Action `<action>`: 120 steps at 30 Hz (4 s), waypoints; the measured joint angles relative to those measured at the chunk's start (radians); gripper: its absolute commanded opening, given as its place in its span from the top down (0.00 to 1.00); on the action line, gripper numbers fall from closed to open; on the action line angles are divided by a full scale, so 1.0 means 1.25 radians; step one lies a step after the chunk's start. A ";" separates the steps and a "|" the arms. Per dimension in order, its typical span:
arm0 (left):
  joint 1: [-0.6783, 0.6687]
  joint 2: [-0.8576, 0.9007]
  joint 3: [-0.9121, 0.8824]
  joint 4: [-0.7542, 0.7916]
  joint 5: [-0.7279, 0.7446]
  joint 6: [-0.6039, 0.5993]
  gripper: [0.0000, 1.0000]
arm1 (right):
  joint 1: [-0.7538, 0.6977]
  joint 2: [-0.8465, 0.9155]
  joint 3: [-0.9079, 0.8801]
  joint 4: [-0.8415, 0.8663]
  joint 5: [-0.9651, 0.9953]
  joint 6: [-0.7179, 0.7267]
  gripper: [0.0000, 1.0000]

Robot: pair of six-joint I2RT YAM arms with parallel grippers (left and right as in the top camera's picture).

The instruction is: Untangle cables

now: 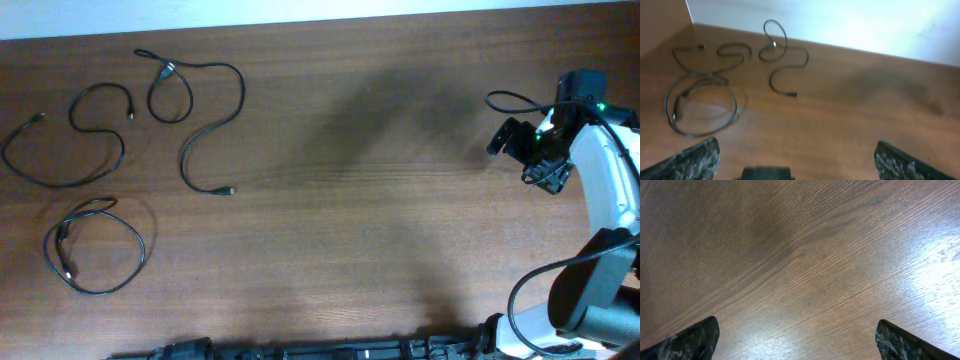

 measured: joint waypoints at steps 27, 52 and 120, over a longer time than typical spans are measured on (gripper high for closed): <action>0.000 -0.004 -0.620 0.923 -0.102 0.000 0.01 | 0.000 0.002 0.000 0.000 0.000 0.000 0.01; 0.000 -0.003 -1.058 1.259 -0.142 -0.127 0.01 | 0.000 0.002 0.000 0.000 0.000 0.001 0.01; -0.040 -0.004 -1.059 1.243 -0.141 -0.127 0.01 | 0.000 0.002 0.000 0.000 0.000 0.000 0.01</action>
